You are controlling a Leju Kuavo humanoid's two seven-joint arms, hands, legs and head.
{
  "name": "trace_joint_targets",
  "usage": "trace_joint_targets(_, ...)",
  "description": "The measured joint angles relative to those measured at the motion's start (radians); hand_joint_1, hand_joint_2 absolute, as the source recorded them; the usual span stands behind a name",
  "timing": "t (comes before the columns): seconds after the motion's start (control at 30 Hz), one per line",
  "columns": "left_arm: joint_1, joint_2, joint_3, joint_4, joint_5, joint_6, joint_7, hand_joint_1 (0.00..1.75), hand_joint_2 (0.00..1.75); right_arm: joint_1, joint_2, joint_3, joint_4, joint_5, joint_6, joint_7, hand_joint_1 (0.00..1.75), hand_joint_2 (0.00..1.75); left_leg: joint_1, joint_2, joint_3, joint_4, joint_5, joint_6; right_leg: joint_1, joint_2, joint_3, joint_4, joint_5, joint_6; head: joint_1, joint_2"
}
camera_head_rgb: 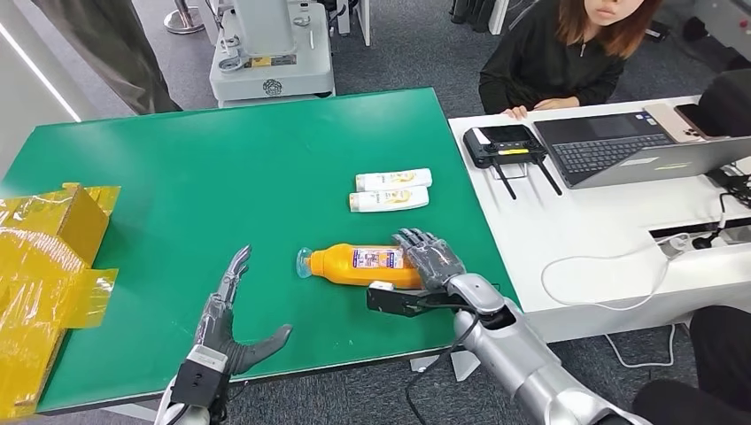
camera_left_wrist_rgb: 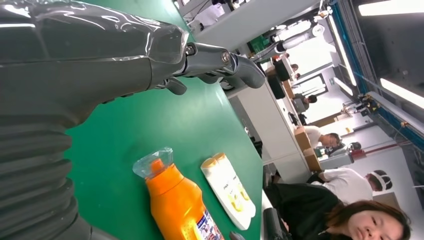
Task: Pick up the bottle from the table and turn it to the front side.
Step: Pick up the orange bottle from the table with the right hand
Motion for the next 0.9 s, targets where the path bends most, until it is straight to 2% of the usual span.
trace_joint_targets(0.27, 0.004, 0.001, 0.0, 0.0, 0.003, 0.003, -0.001, 0.0, 1.75, -0.042, 0.004, -0.003, 0.082, -0.018, -0.003, -0.047, 1.75, 1.75, 0.0, 0.002, 0.005, 0.0, 0.0, 0.0, 0.0, 0.002, 0.005, 0.0, 0.0, 0.0, 0.0, 0.0)
trace_joint_targets(0.67, 0.014, 0.001, 0.0, 0.0, 0.004, 0.003, -0.001, 0.0, 1.75, -0.04, 0.01, -0.004, 0.099, -0.032, -0.029, -0.069, 1.75, 1.75, 0.0, 0.002, 0.009, 0.0, 0.0, 0.0, 0.0, 0.001, 0.008, 0.0, 0.0, 0.0, 0.0, 0.0)
trace_joint_targets(0.73, 0.015, 0.001, 0.0, 0.0, 0.007, 0.005, -0.001, 0.0, 1.75, -0.036, 0.012, -0.006, 0.095, -0.07, -0.048, -0.121, 1.75, 1.75, 0.0, 0.002, 0.008, 0.0, 0.0, 0.0, 0.0, 0.002, 0.008, 0.0, 0.0, 0.0, 0.0, 0.0)
trace_joint_targets(0.83, 0.017, 0.001, 0.001, -0.006, 0.013, 0.004, 0.002, 0.0, 1.75, -0.012, 0.02, -0.009, 0.079, -0.187, -0.07, -0.245, 1.75, 1.75, 0.0, 0.001, 0.008, 0.0, 0.0, 0.0, 0.0, 0.001, 0.008, 0.0, 0.0, 0.0, 0.0, 0.0)
trace_joint_targets(0.9, 0.019, 0.001, 0.001, -0.011, 0.014, -0.002, 0.005, 0.0, 1.75, 0.016, 0.029, -0.009, 0.058, -0.26, -0.082, -0.296, 1.75, 1.75, 0.0, -0.001, 0.007, 0.0, 0.0, 0.0, 0.0, -0.002, 0.007, 0.0, 0.0, 0.0, 0.0, 0.0)
